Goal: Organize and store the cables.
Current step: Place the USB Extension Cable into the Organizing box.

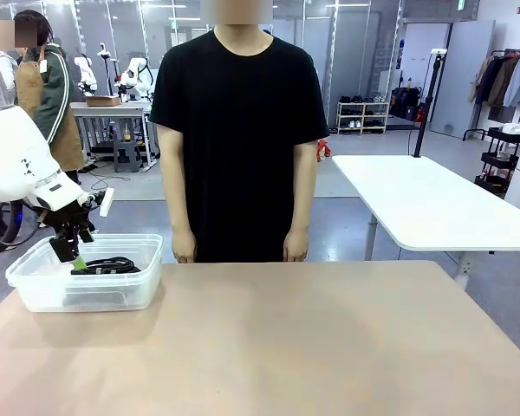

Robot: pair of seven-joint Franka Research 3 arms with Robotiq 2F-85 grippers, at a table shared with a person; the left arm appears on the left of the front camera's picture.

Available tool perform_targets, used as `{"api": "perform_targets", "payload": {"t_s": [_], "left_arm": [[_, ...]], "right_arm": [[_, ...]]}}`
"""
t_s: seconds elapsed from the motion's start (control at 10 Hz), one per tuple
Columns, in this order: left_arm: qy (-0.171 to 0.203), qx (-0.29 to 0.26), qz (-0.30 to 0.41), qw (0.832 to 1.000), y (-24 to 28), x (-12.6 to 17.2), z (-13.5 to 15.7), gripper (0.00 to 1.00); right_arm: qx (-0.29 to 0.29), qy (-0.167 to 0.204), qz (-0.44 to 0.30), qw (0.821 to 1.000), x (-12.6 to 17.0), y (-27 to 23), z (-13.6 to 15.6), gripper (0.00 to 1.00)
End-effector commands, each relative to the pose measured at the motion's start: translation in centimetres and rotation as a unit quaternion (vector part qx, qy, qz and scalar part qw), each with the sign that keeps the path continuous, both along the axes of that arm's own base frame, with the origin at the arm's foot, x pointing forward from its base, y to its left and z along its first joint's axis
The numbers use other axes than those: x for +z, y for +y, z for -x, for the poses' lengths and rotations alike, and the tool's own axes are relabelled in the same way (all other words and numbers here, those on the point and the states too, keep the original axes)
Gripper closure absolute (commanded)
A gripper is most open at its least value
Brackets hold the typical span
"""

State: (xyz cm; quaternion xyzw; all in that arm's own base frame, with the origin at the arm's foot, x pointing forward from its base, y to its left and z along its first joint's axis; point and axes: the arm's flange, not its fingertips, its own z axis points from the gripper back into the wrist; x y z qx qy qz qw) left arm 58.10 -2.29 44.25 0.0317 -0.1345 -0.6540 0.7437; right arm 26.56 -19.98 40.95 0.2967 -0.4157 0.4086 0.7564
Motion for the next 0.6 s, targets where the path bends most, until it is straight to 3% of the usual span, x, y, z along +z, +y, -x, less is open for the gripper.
{"api": "perform_targets", "payload": {"t_s": [0.0,0.5], "left_arm": [[0.001,0.0,-0.006,1.0,0.15,-0.12,-0.06,0.0],[0.001,0.0,-0.006,1.0,0.15,-0.12,-0.06,0.0]], "right_arm": [[0.002,-0.011,-0.002,1.0,-0.16,0.02,-0.11,0.0],[0.002,-0.011,-0.002,1.0,-0.16,0.02,-0.11,0.0]]}}
